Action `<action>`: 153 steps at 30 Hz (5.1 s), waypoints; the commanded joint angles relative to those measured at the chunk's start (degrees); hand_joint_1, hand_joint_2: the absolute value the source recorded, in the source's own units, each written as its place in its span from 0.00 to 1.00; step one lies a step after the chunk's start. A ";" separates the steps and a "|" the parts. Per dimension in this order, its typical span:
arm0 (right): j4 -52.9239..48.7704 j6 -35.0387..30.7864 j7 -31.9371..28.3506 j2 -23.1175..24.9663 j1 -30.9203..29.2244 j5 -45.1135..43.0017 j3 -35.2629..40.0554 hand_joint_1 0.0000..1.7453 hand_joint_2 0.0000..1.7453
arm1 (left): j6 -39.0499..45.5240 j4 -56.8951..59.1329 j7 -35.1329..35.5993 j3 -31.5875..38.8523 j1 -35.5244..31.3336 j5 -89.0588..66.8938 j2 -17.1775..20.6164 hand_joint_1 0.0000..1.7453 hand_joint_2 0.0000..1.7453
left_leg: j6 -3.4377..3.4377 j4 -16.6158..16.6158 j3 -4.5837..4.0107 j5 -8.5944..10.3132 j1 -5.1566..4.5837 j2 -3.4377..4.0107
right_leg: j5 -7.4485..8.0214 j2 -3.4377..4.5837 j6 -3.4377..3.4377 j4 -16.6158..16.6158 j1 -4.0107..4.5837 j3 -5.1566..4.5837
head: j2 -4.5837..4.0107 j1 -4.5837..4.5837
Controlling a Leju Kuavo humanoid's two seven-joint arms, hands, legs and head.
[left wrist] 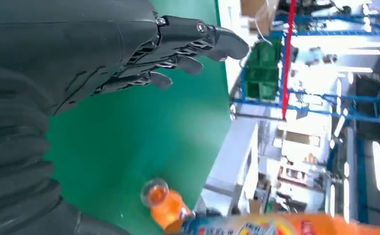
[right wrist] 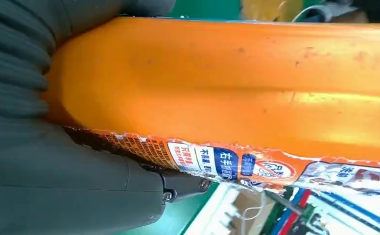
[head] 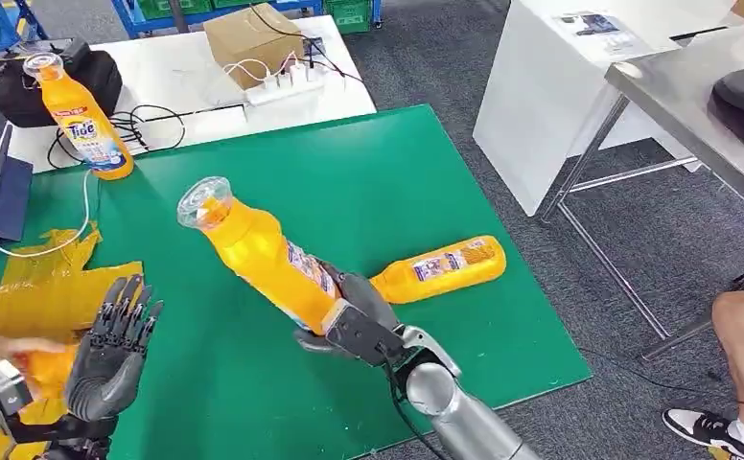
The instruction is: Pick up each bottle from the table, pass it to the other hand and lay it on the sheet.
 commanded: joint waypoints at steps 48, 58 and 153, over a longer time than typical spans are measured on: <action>28.96 2.27 5.01 13.60 -17.98 -0.46 26.48 1.00 1.00 | 8.71 3.44 -3.41 -11.95 -7.64 -9.21 1.82 1.00 1.00 | 0.16 -0.05 -0.01 0.06 -0.09 -0.43 | -0.07 -0.11 -0.02 0.07 -0.06 -0.09 | 0.00 0.02; 18.24 -9.09 3.76 4.47 -14.26 8.31 17.05 0.00 1.00 | 42.84 7.04 -10.14 -3.00 -10.05 -46.06 4.83 1.00 1.00 | 0.22 -0.10 0.08 0.07 -0.11 -0.63 | -0.10 -0.16 -0.02 0.04 -0.10 0.04 | 0.00 0.02; 49.97 6.25 4.08 -15.65 -27.46 19.72 27.68 0.00 1.00 | 50.08 63.18 -6.58 -19.30 -33.53 -73.61 20.66 0.00 0.00 | 0.37 -0.62 0.32 1.20 -0.99 -1.09 | 0.45 -1.06 0.11 0.21 -0.99 0.15 | 0.00 -0.02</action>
